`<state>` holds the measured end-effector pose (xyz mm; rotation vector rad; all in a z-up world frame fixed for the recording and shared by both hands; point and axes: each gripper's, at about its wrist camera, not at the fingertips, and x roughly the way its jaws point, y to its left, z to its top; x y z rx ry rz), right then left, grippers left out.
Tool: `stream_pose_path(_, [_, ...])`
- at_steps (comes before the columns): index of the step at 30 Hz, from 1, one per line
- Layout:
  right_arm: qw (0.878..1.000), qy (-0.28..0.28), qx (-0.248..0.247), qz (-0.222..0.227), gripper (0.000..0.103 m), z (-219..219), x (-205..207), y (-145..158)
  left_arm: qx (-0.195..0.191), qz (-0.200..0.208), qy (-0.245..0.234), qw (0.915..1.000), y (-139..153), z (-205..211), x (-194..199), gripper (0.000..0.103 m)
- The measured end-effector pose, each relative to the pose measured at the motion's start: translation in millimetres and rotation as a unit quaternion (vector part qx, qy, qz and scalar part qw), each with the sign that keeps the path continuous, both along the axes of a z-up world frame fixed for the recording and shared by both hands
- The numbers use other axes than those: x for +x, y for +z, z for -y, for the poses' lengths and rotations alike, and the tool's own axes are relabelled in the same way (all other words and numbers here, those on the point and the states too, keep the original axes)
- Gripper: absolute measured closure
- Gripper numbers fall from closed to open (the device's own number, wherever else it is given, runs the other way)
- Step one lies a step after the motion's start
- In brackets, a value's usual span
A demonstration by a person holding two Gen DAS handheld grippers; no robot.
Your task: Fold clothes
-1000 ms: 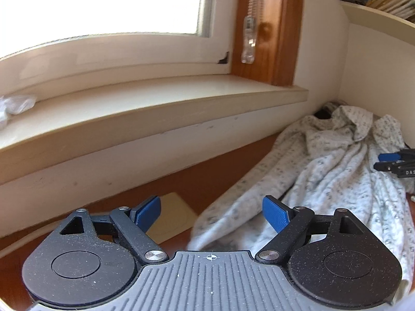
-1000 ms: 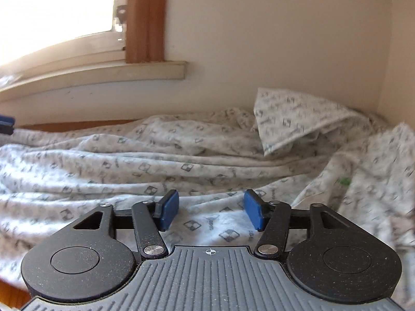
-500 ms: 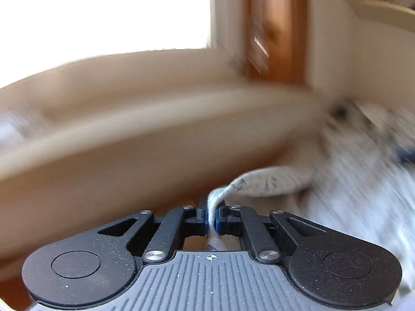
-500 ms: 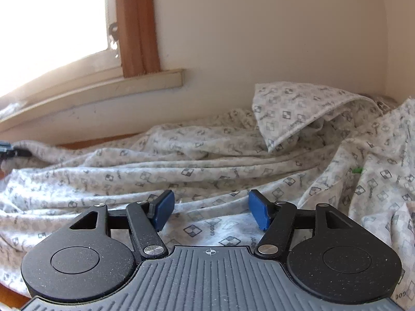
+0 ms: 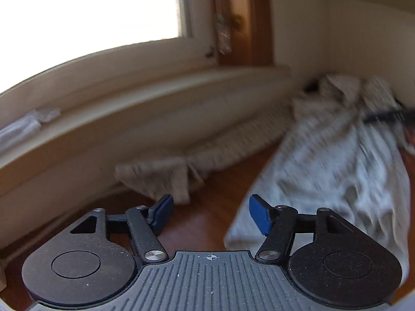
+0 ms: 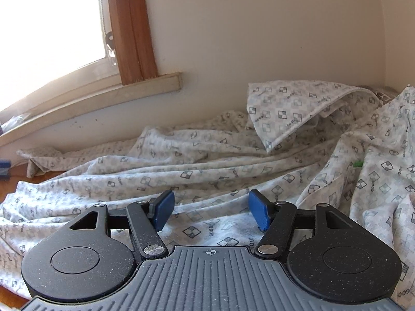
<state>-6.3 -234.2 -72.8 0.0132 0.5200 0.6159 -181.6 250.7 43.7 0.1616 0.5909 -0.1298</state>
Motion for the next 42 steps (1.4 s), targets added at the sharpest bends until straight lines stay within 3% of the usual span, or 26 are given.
stream_pose_path(4, [1.0,0.0,0.004,-0.002,0.04,1.3,0.0,-0.4,0.016,-0.038,-0.015,0.999,-16.2,0.4,-6.6,0.035])
stream_pose_path(8, [1.0,0.0,0.007,-0.004,0.04,2.3,0.6,-0.9,-0.009,-0.035,-0.013,0.9993,-19.4,-9.9,2.0,0.043])
stream_pose_path(14, [1.0,-0.001,0.01,-0.006,0.04,2.3,1.3,-1.7,-0.011,-0.029,-0.021,0.9993,-17.0,-5.5,15.2,0.045])
stream_pose_path(16, [1.0,-0.001,0.012,-0.006,0.04,2.9,1.4,-2.2,-0.023,-0.027,-0.028,0.999,-16.0,-4.1,18.8,0.056])
stream_pose_path(17, [1.0,-0.001,0.013,-0.006,0.04,3.2,1.3,-2.3,-0.029,-0.025,-0.025,0.9989,-14.9,-4.8,20.3,0.073])
stream_pose_path(18, [1.0,-0.001,0.013,-0.006,0.04,3.5,1.2,-2.3,-0.036,-0.024,-0.023,0.9988,-13.7,-5.5,21.9,0.1])
stream_pose_path(19, [1.0,-0.001,0.014,-0.006,0.04,3.8,1.1,-2.3,-0.042,-0.02,-0.019,0.9987,-12.1,-6.5,22.9,0.102])
stream_pose_path(22, [1.0,-0.001,0.016,-0.006,0.04,4.3,0.9,-2.4,-0.042,0.049,0.017,0.9978,9.7,-17.0,15.0,0.102])
stream_pose_path(25, [1.0,0.0,0.017,-0.006,0.04,5.6,0.7,-2.8,-0.049,0.131,0.072,0.9876,46.6,-34.0,11.0,0.102])
stream_pose_path(26, [1.0,0.0,0.017,-0.006,0.04,6.2,0.7,-3.0,-0.04,0.14,0.082,0.9859,55.2,-37.8,14.7,0.102])
stream_pose_path(28, [1.0,0.0,0.017,-0.006,0.04,7.3,0.6,-3.4,-0.013,0.135,0.083,0.9873,62.3,-39.1,27.3,0.102])
stream_pose_path(31, [1.0,-0.001,0.018,-0.006,0.04,9.0,0.2,-3.1,0.038,0.108,0.096,0.9888,48.6,-33.4,45.0,0.097])
stream_pose_path(33, [1.0,-0.002,0.019,-0.006,0.04,10.0,-0.3,-2.6,0.053,0.075,0.098,0.9909,33.6,-32.2,49.5,0.079])
stream_pose_path(34, [1.0,-0.002,0.019,-0.006,0.04,10.2,-0.4,-2.4,0.053,0.07,0.097,0.9914,27.4,-33.1,46.9,0.073])
stream_pose_path(35, [1.0,-0.002,0.019,-0.006,0.04,10.5,-0.5,-2.2,0.052,0.065,0.097,0.9917,21.8,-34.1,43.9,0.061])
stream_pose_path(36, [1.0,-0.001,0.019,-0.006,0.04,10.4,-0.2,-1.4,0.053,0.063,0.099,0.9916,17.9,-35.5,39.4,0.058])
stream_pose_path(42, [1.0,-0.003,0.011,-0.006,0.039,7.7,0.1,1.8,0.021,0.046,0.091,0.9945,8.8,-39.9,4.3,0.05])
